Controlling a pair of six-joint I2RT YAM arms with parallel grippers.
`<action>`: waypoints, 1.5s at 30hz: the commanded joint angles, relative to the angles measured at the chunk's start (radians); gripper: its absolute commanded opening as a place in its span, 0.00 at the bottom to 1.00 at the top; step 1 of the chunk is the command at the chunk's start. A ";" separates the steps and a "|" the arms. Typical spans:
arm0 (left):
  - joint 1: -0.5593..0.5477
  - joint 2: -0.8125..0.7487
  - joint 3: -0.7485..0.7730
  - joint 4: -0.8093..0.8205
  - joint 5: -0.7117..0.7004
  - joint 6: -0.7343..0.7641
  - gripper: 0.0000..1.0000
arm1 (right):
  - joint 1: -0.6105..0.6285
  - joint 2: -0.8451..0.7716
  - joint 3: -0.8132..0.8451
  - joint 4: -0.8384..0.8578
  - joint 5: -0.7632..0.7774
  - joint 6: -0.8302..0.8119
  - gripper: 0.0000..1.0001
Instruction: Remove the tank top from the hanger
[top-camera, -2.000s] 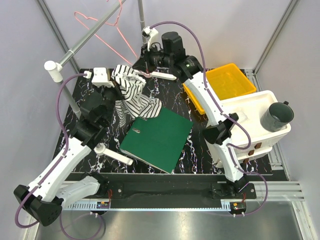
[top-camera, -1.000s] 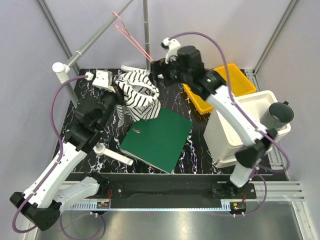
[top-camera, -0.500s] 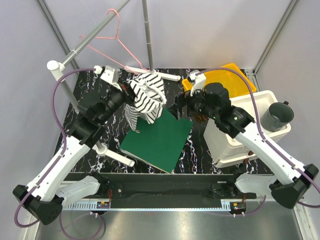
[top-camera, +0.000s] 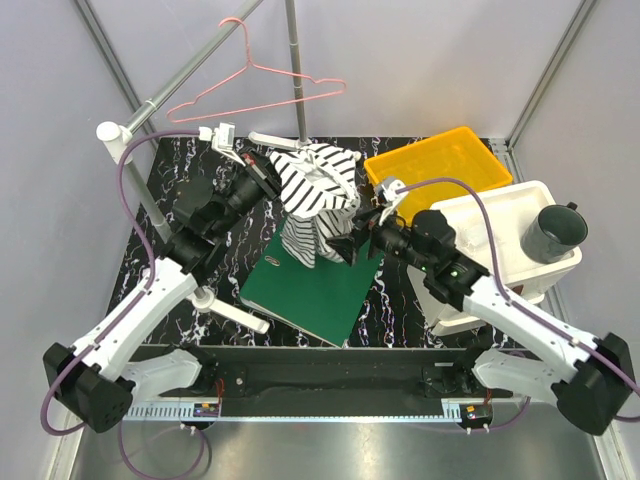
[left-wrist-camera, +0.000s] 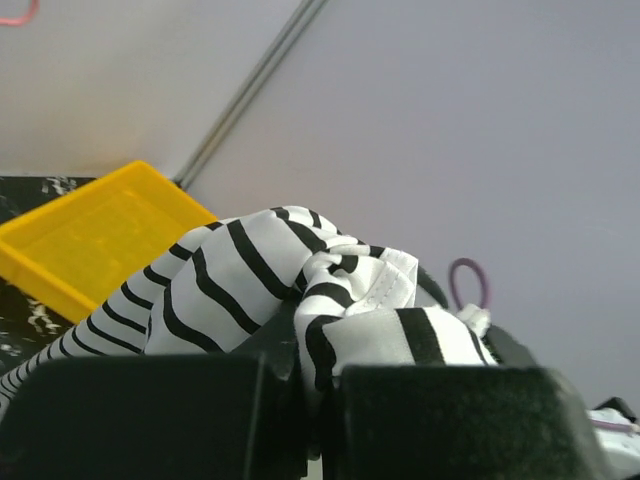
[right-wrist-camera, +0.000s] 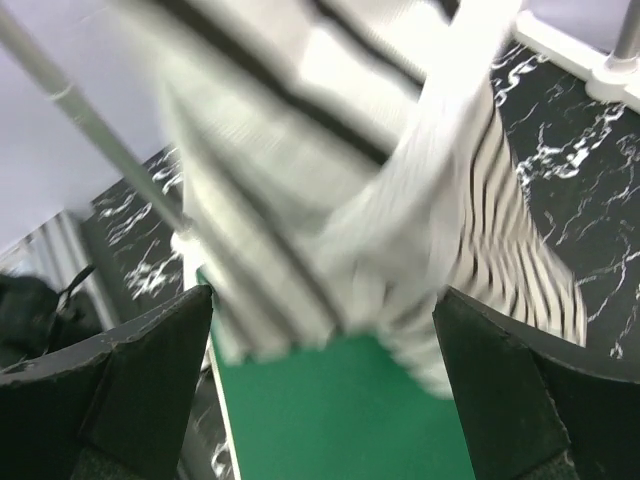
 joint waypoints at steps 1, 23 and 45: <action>-0.004 0.019 0.013 0.156 0.074 -0.156 0.00 | 0.024 0.098 0.067 0.223 0.067 0.017 1.00; -0.008 0.093 -0.015 0.300 0.155 -0.351 0.00 | 0.119 0.295 0.026 0.651 0.208 0.096 0.45; 0.169 0.096 0.133 -0.137 0.163 0.232 0.92 | -0.145 0.275 0.551 -0.279 0.606 -0.185 0.00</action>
